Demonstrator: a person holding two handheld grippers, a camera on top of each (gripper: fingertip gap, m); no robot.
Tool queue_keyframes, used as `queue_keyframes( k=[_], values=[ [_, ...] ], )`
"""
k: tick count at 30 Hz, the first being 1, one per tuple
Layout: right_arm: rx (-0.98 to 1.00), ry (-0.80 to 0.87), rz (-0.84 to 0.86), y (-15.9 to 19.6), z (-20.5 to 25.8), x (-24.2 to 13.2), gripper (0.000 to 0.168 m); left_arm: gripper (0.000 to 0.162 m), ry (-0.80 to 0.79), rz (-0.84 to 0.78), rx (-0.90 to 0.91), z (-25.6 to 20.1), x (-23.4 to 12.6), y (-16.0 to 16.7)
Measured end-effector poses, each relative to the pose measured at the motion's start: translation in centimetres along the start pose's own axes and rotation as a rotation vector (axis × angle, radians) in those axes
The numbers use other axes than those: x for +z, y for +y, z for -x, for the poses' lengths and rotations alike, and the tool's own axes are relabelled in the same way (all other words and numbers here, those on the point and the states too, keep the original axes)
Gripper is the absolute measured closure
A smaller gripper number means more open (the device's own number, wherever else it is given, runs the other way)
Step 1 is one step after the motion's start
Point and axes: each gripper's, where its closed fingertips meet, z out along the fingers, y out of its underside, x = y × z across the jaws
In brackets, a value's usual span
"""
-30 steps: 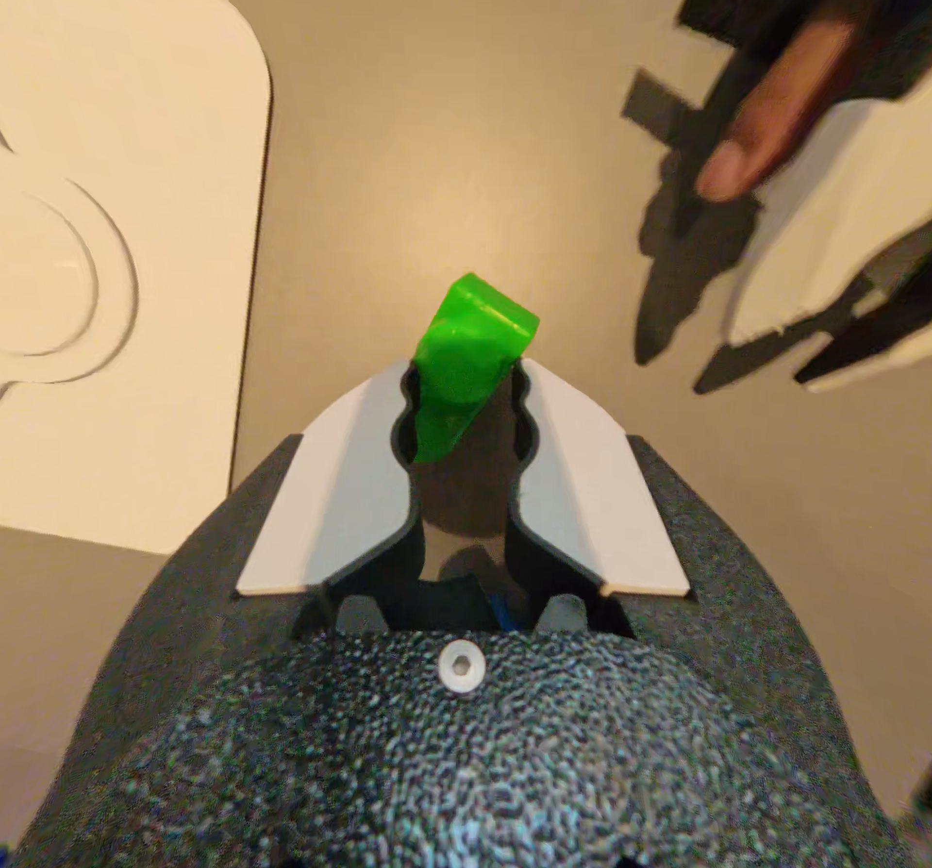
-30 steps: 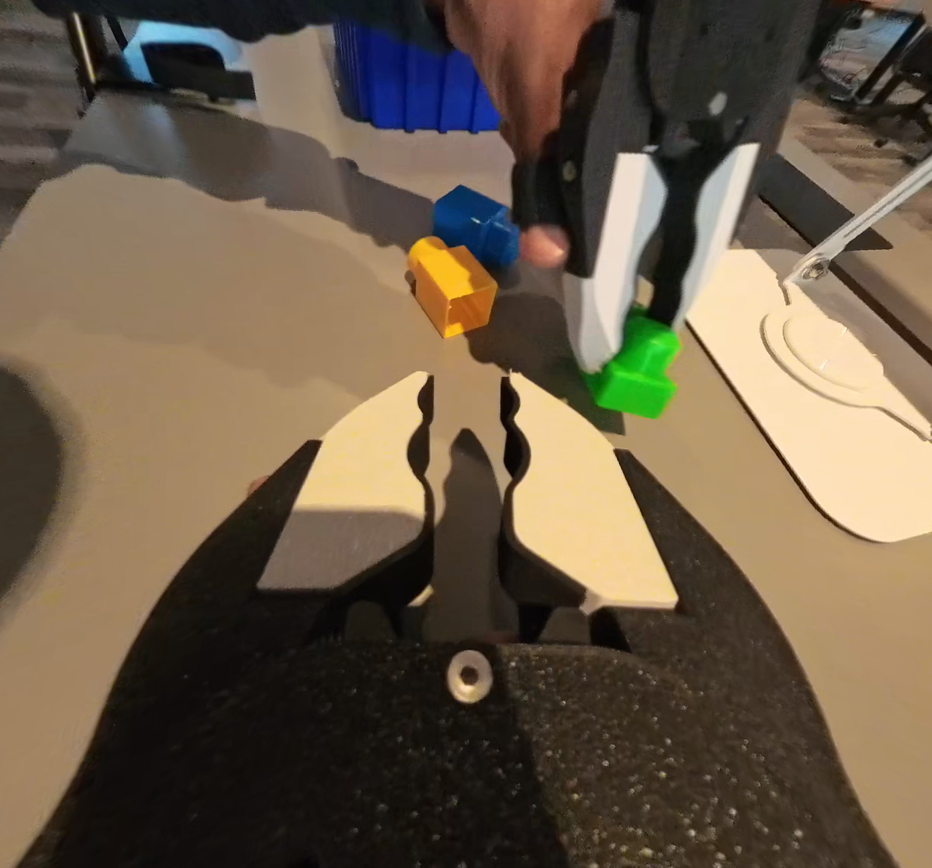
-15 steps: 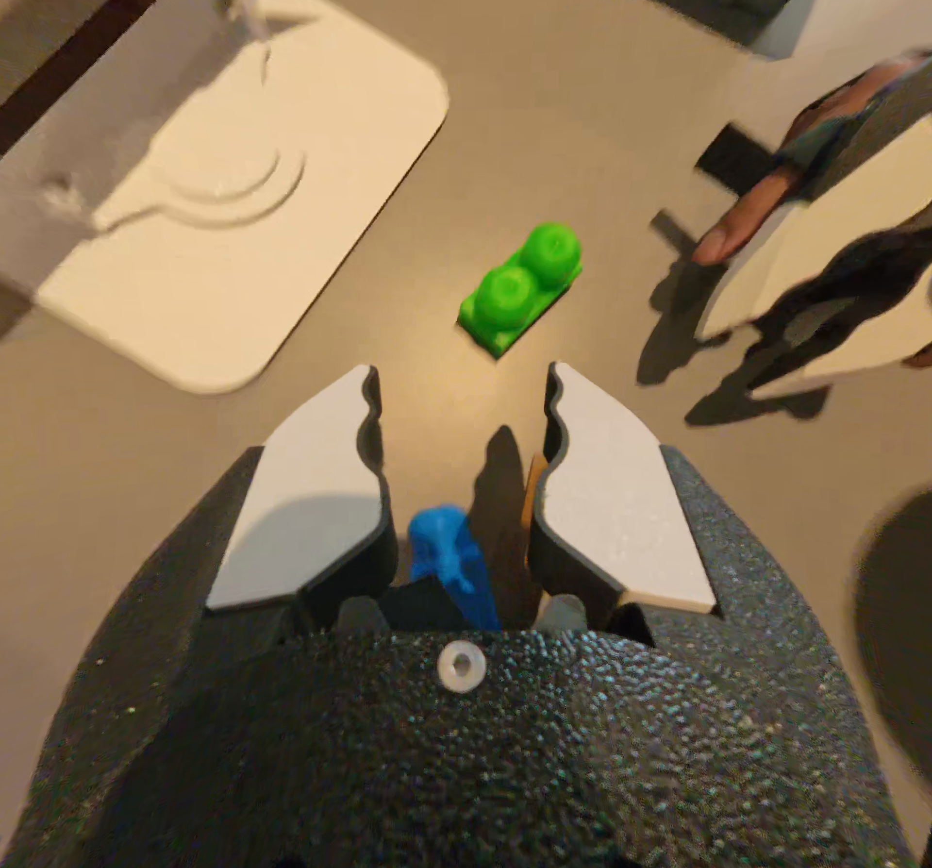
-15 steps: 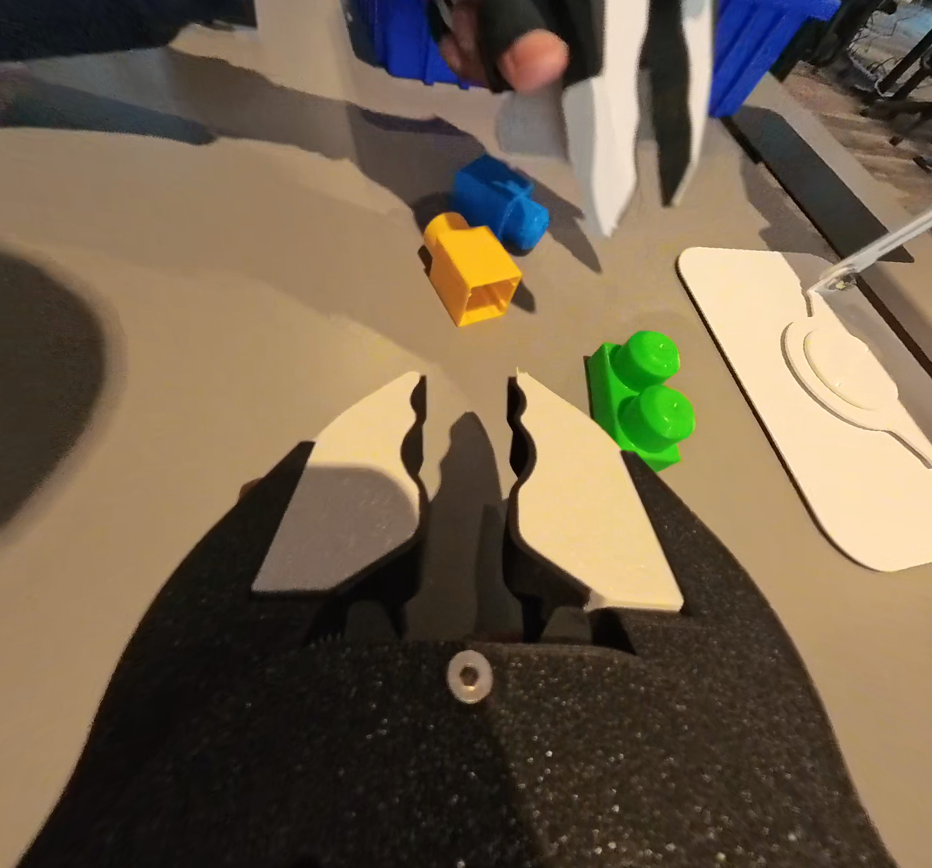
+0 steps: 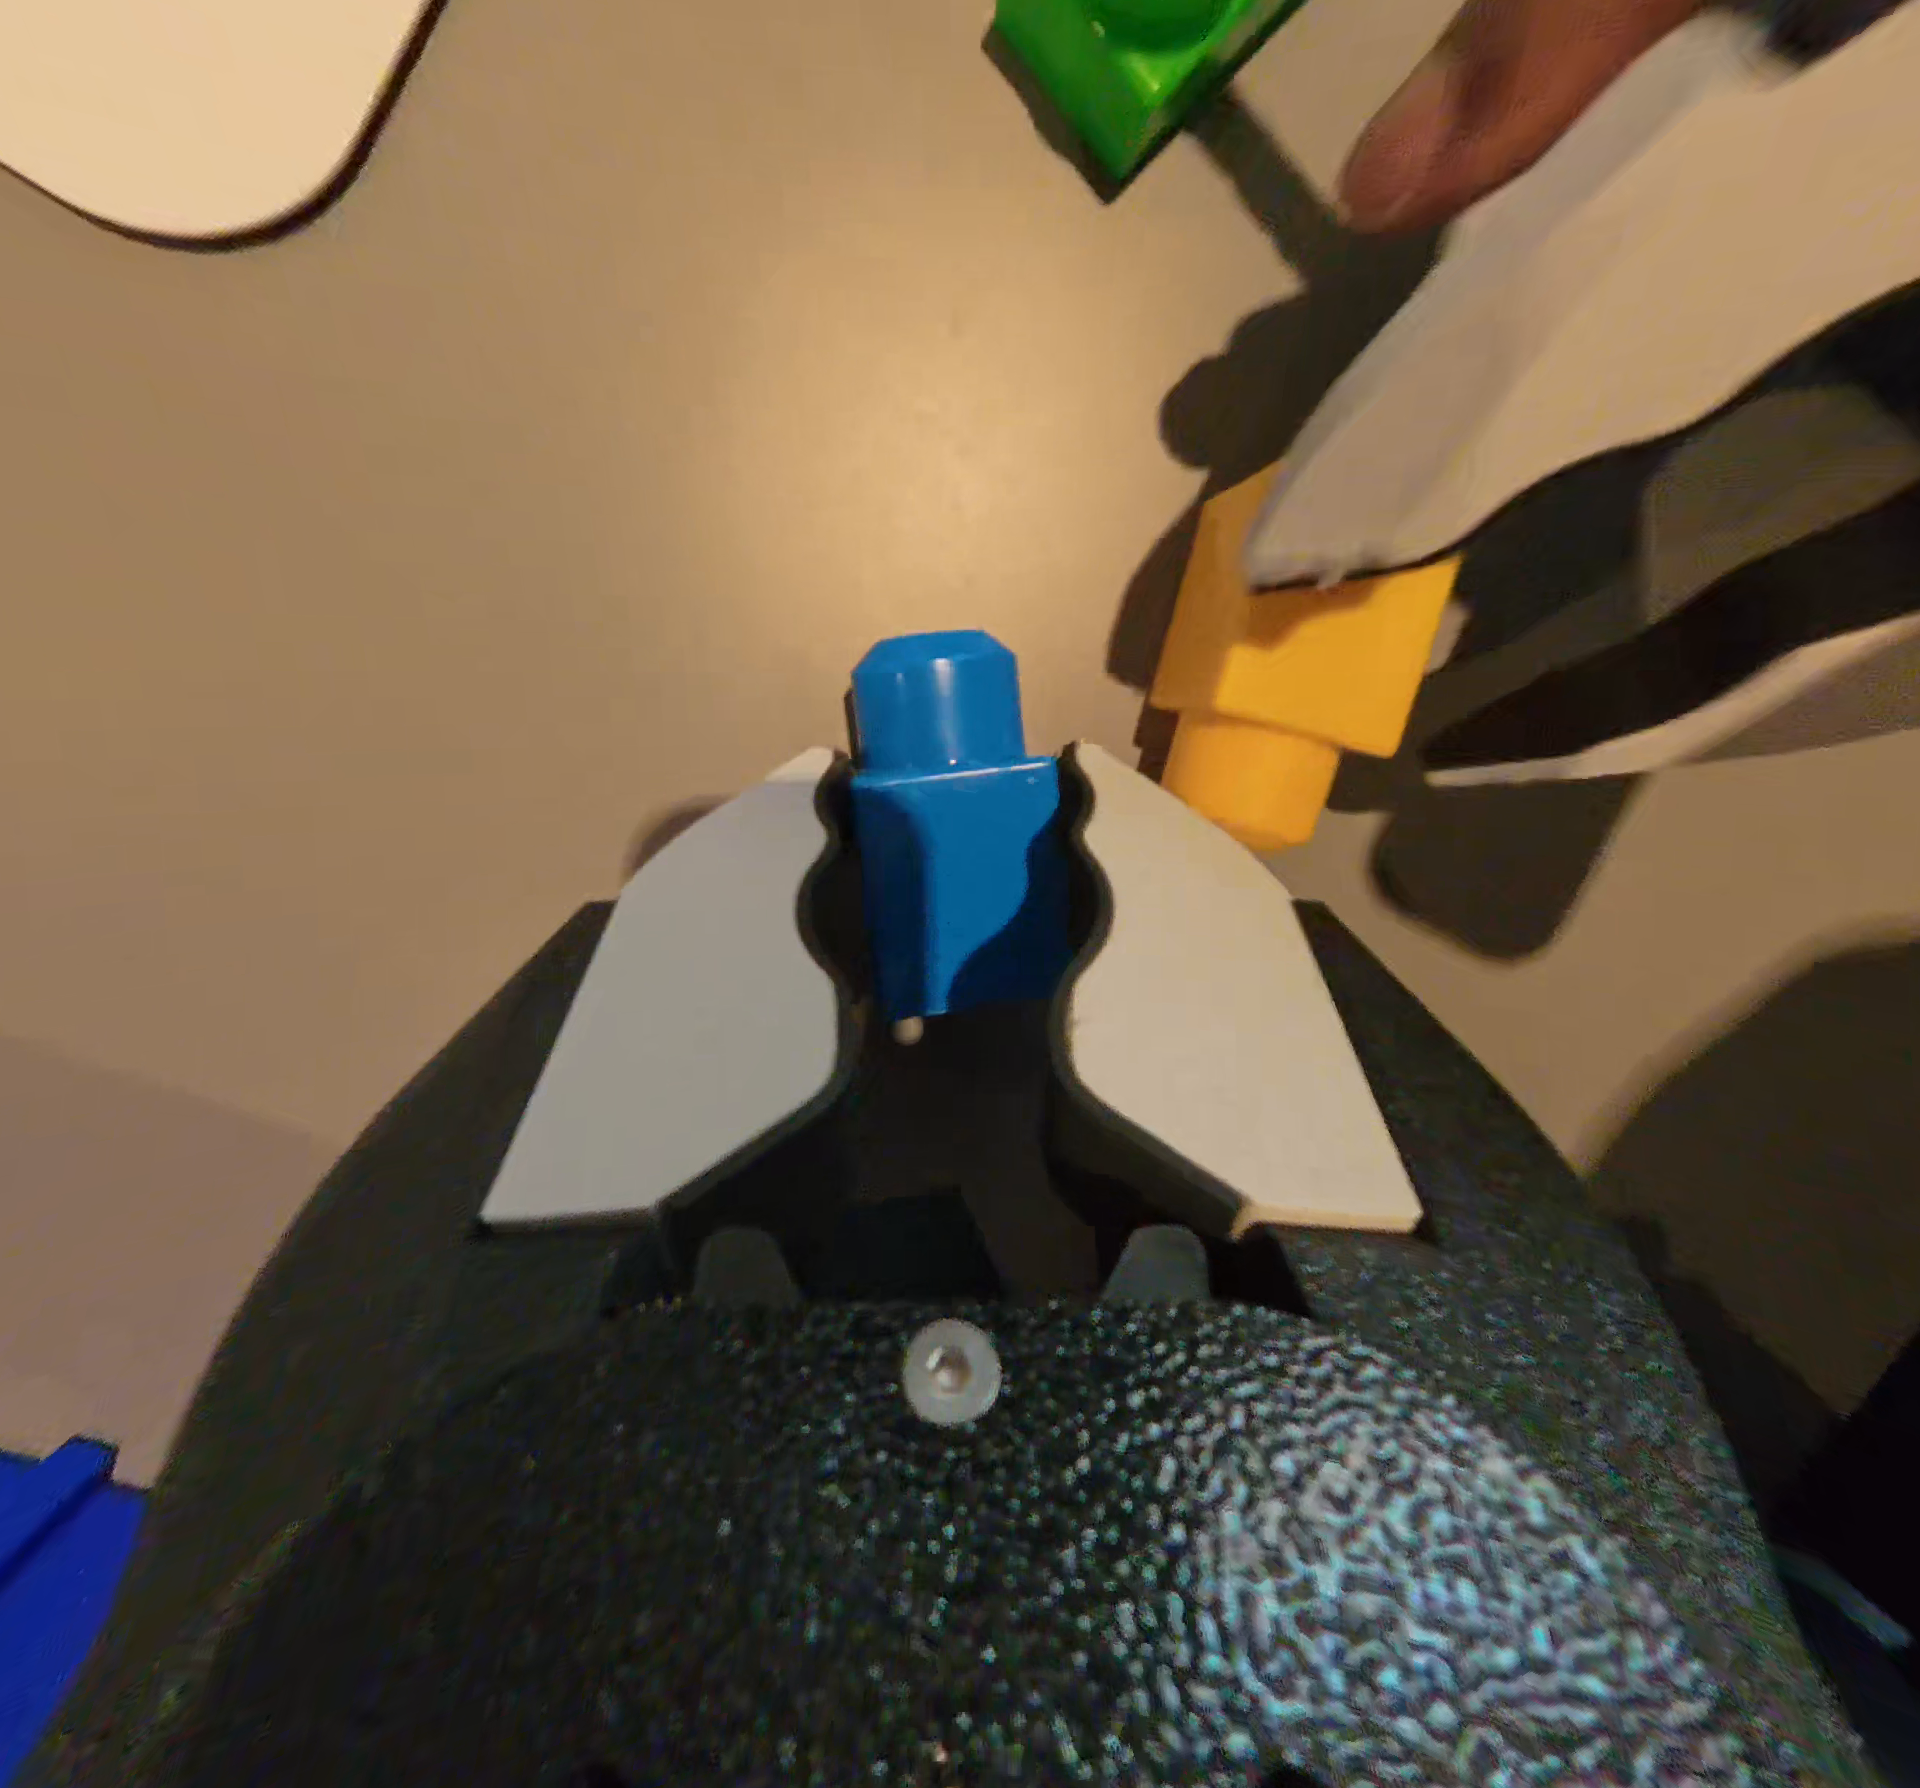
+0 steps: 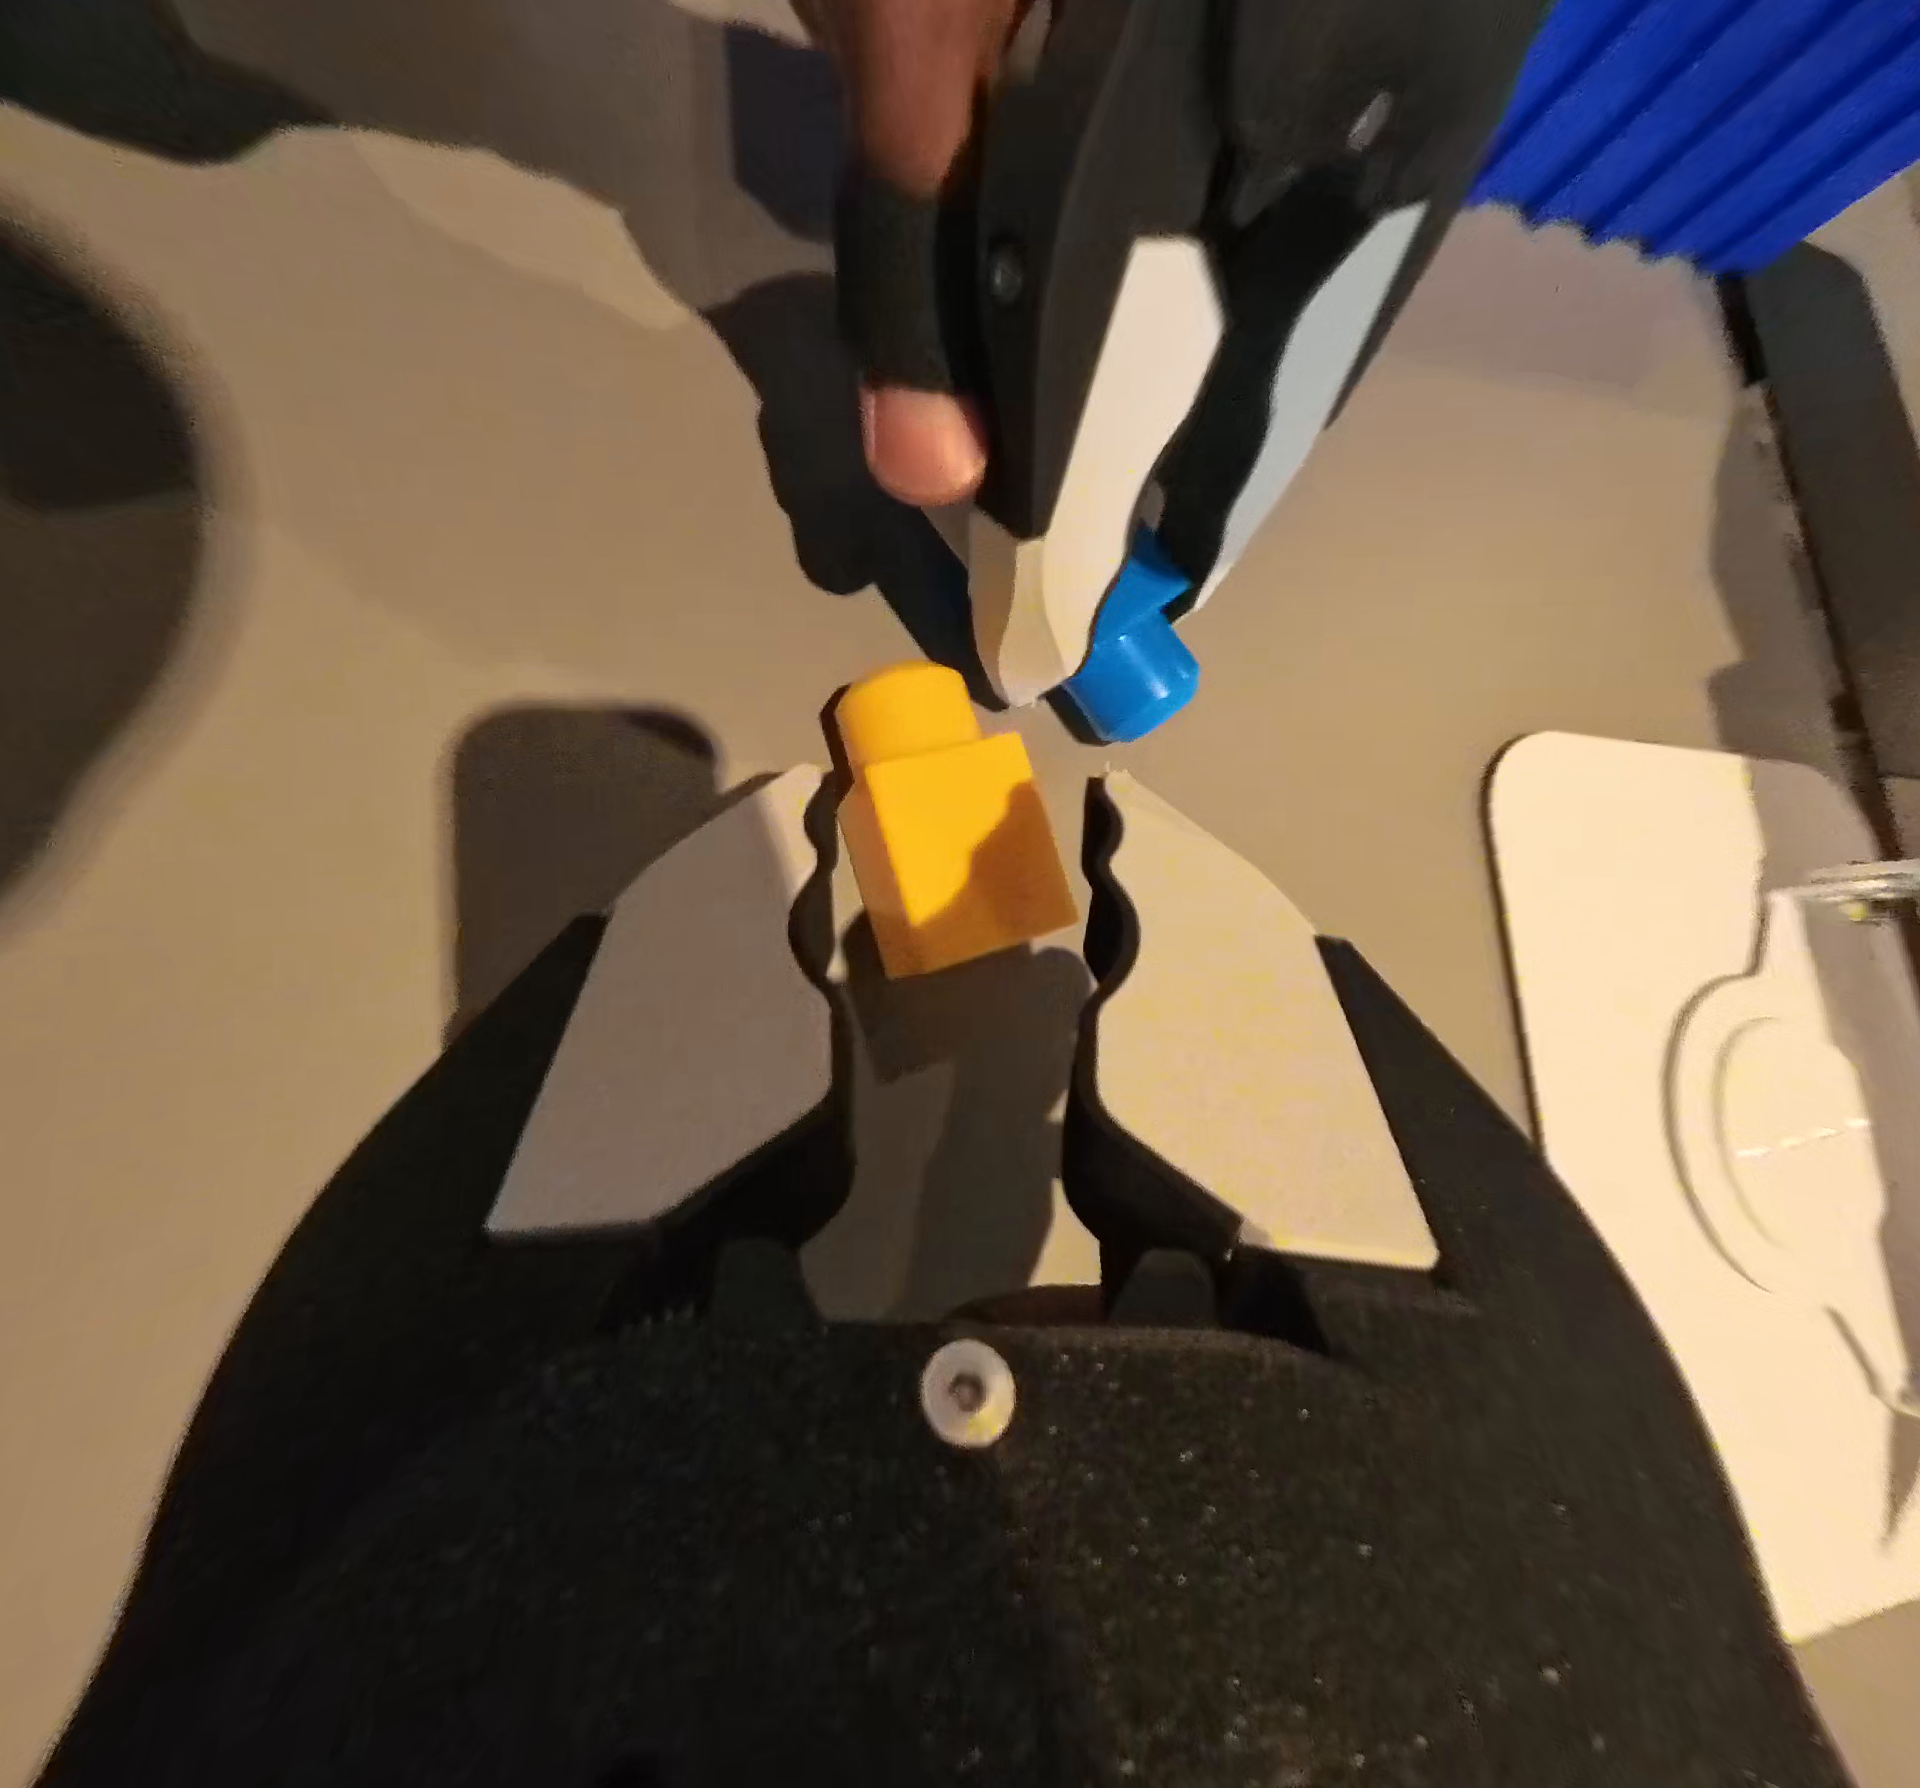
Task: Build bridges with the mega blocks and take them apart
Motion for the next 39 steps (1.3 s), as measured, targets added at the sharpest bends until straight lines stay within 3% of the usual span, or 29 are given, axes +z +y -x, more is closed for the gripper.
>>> queue_keyframes(
  k=[1,4,9,15,18,23,26,35,37,39],
  values=[
    [0.001,-0.014,0.037,0.4,0.1,0.7,0.124,0.125,0.014,-0.015,0.0,-0.1,0.0,-0.1],
    [0.04,-0.015,0.064,1.3,0.1,1.5,0.126,0.125,0.027,-0.089,-0.024,0.2,0.0,-0.7],
    [0.207,-0.022,0.043,2.8,-0.5,-0.2,0.128,0.125,0.12,-0.227,-0.066,-0.4,0.0,-2.2],
    [0.175,-0.017,0.131,5.9,-0.6,-3.3,0.127,0.126,0.246,-0.349,0.008,-2.5,-0.2,-4.1],
    [0.238,-0.02,0.054,6.3,-1.1,-4.1,0.128,0.125,0.285,-0.452,0.158,-3.9,-0.9,-5.2],
    [0.46,-0.122,-0.237,3.1,-1.9,-5.8,0.126,0.125,0.381,-0.705,0.324,-6.5,-3.0,-7.1],
    [0.501,-0.127,-0.346,1.5,-2.2,-6.4,0.126,0.125,0.413,-0.679,0.359,-7.5,-2.1,-6.9],
    [0.501,-0.158,-0.355,0.5,-0.8,-5.5,0.132,0.125,0.431,-0.692,0.417,-8.7,-2.2,-6.9],
    [0.525,-0.171,-0.361,0.4,-0.9,-5.6,0.141,0.125,0.396,-0.672,0.459,-8.7,-1.8,-6.6],
    [0.553,-0.194,-0.351,0.6,-0.9,-5.5,0.14,0.125,0.338,-0.657,0.502,-8.6,-1.4,-6.7]
  ],
)
